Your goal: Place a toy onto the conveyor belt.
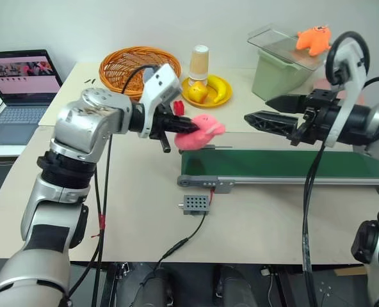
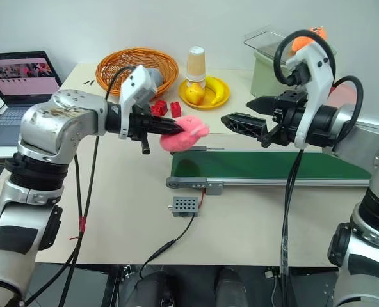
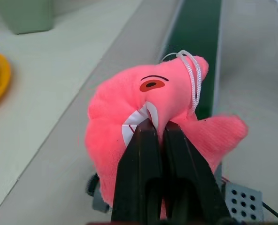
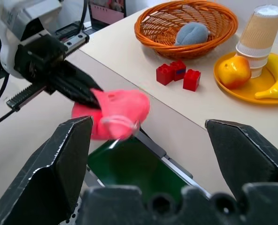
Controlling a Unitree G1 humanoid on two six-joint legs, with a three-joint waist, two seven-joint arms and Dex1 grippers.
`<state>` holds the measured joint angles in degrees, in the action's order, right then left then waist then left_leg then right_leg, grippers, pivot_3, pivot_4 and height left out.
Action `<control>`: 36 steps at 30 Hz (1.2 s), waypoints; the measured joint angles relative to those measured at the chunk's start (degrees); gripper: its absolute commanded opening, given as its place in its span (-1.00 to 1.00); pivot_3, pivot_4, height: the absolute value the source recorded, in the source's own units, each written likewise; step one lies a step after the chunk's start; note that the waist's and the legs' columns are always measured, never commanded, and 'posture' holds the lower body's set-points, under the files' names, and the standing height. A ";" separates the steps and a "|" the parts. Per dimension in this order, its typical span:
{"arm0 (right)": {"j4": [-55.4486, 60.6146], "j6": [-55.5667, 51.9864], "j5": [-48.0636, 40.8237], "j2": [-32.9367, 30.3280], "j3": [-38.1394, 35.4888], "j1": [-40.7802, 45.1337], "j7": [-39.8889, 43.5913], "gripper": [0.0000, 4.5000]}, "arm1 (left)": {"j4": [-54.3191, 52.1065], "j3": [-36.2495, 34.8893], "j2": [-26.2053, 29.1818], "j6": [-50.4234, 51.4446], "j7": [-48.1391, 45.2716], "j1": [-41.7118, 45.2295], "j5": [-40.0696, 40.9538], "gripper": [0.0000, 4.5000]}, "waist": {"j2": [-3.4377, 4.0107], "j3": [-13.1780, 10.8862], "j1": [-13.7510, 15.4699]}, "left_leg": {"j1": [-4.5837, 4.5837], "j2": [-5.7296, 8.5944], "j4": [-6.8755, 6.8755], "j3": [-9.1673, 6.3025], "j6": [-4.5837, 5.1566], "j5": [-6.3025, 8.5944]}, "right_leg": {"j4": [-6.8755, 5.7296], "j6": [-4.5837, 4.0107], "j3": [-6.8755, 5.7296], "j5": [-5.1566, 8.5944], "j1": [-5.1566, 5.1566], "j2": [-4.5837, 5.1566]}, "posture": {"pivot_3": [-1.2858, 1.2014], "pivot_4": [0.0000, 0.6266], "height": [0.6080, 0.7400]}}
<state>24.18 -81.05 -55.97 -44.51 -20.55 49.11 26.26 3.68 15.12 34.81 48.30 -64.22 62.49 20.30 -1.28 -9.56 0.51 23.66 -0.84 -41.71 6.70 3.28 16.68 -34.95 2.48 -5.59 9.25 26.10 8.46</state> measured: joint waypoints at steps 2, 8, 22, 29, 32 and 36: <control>0.53 -0.05 -0.64 -0.25 -0.59 -0.18 -0.74 1.00 | 1.42 0.74 -0.17 -1.84 -1.11 0.46 -0.71 -0.99 | 0.00 0.00 0.02 | 0.00 0.00 0.00 0.00 0.00 0.00 | 0.00 0.00 0.00 0.00 0.00 0.00 | 0.03 -0.52 0.90; 2.52 -0.50 -2.65 -0.91 -1.75 -0.63 -3.33 1.00 | 4.49 3.72 -2.63 -5.01 -4.11 0.48 -2.05 -0.99 | 0.00 0.00 0.16 | 0.02 0.00 -0.03 -0.02 0.02 0.00 | -0.01 0.00 0.00 0.00 0.00 0.00 | 0.03 -0.52 0.90; 3.92 -0.91 -8.28 -3.94 -3.73 -0.73 -8.40 1.00 | 8.57 5.08 -6.75 -8.52 -5.20 -2.06 -4.57 -0.15 | -0.01 0.00 0.12 | 0.06 -0.02 -0.04 -0.06 0.08 0.03 | 0.00 -0.01 0.01 -0.01 0.01 0.00 | 0.03 -0.52 0.90; 3.44 -0.71 -9.67 -4.71 -3.68 -0.81 -9.05 1.00 | 7.62 4.38 -6.68 -7.61 -4.45 -2.06 -4.41 0.97 | -0.01 0.00 0.14 | 0.06 -0.04 -0.06 -0.06 0.13 0.06 | 0.00 -0.01 0.02 -0.01 0.00 0.01 | 0.03 -0.52 0.90; 3.19 -0.51 -9.75 -4.86 -3.36 -0.81 -9.02 1.00 | 6.42 2.74 -6.75 -5.68 -3.63 -1.70 -4.00 0.99 | -0.01 0.00 0.13 | 0.07 -0.04 -0.07 -0.06 0.14 0.07 | 0.01 0.00 0.02 -0.01 0.00 0.01 | 0.03 -0.52 0.90; 2.50 -0.13 -10.01 -5.09 -2.80 -0.81 -8.91 1.00 | 6.19 -0.68 -7.54 -2.48 -1.50 0.59 -1.93 0.99 | -0.01 0.00 0.18 | 0.08 -0.05 -0.11 -0.07 0.15 0.07 | 0.00 0.01 0.03 -0.02 0.00 0.01 | 0.03 -0.52 0.90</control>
<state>26.67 -81.18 -65.98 -49.60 -23.35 48.30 17.35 9.87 14.44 27.28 45.82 -65.71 63.09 18.37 -1.29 -9.57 0.69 23.74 -0.89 -41.82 6.63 3.43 16.75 -34.95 2.49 -5.56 9.23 26.10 8.47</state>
